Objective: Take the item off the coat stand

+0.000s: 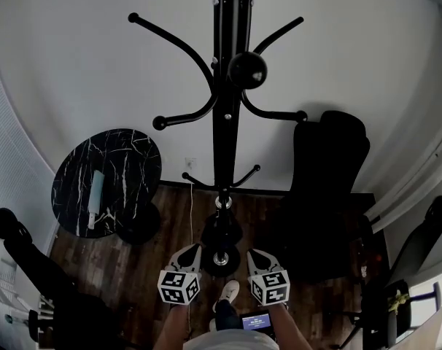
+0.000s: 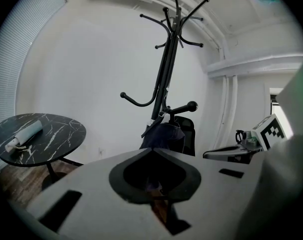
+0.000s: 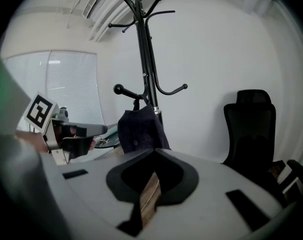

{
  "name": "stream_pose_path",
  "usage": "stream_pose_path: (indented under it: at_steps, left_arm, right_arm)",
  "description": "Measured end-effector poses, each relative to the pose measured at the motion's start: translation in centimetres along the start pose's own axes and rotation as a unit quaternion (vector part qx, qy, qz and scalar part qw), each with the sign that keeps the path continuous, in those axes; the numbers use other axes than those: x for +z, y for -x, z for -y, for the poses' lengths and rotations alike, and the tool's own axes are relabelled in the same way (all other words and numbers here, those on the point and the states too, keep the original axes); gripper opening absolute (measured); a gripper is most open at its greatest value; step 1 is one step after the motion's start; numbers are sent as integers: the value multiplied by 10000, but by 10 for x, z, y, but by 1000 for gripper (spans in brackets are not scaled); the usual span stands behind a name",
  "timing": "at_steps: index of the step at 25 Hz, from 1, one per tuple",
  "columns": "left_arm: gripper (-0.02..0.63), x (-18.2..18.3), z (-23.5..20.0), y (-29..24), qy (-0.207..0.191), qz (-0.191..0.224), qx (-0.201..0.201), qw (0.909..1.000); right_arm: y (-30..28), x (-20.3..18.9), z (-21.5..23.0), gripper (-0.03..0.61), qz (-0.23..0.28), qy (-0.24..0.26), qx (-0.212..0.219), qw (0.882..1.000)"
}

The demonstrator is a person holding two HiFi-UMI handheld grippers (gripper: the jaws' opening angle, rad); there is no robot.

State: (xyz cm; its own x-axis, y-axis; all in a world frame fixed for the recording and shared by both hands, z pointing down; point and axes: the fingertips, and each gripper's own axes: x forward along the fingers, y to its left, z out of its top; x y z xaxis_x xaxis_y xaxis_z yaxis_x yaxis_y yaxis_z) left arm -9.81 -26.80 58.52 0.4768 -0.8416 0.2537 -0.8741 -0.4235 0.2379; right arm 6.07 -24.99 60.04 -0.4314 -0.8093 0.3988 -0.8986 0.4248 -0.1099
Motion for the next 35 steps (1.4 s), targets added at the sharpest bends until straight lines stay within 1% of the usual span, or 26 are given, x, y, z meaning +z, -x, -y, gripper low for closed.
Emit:
stream_pose_path:
  at_steps: [3, 6, 11, 13, 19, 23, 29, 33, 35]
  left_arm:
    - [21, -3, 0, -8, -38, -71, -33, 10000]
    - [21, -3, -1, -14, -159, -44, -32, 9999]
    - [26, -6, -1, -25, -312, -136, -49, 9994]
    - [88, -9, -3, -28, -372, -207, -18, 9991]
    - [123, -23, -10, -38, -288, -456, -29, 9985]
    - [124, -27, -11, -47, -234, -555, -71, 9982]
    - [123, -25, -15, -62, -256, -632, -179, 9975]
    - [123, -22, -14, -69, -357, -640, -203, 9971]
    - [115, -21, -13, -70, -427, -607, -198, 9970]
  right_arm:
    - [-9, 3, 2, 15, -15, 56, -1, 10000]
    - [-16, 2, 4, 27, -60, 113, 1, 9999]
    - [-29, -1, 13, 63, -161, 190, -45, 9997]
    - [-34, -1, 15, 75, -177, 179, -45, 9997]
    - [-53, 1, 13, 123, -195, 185, 73, 9996]
    - [-65, 4, 11, 150, -217, 228, 158, 9994]
    - [-81, 8, 11, 155, -239, 240, 208, 9992]
    - [-86, 10, 9, 155, -232, 220, 286, 9991]
    - [-87, 11, 7, 143, -222, 220, 355, 9989]
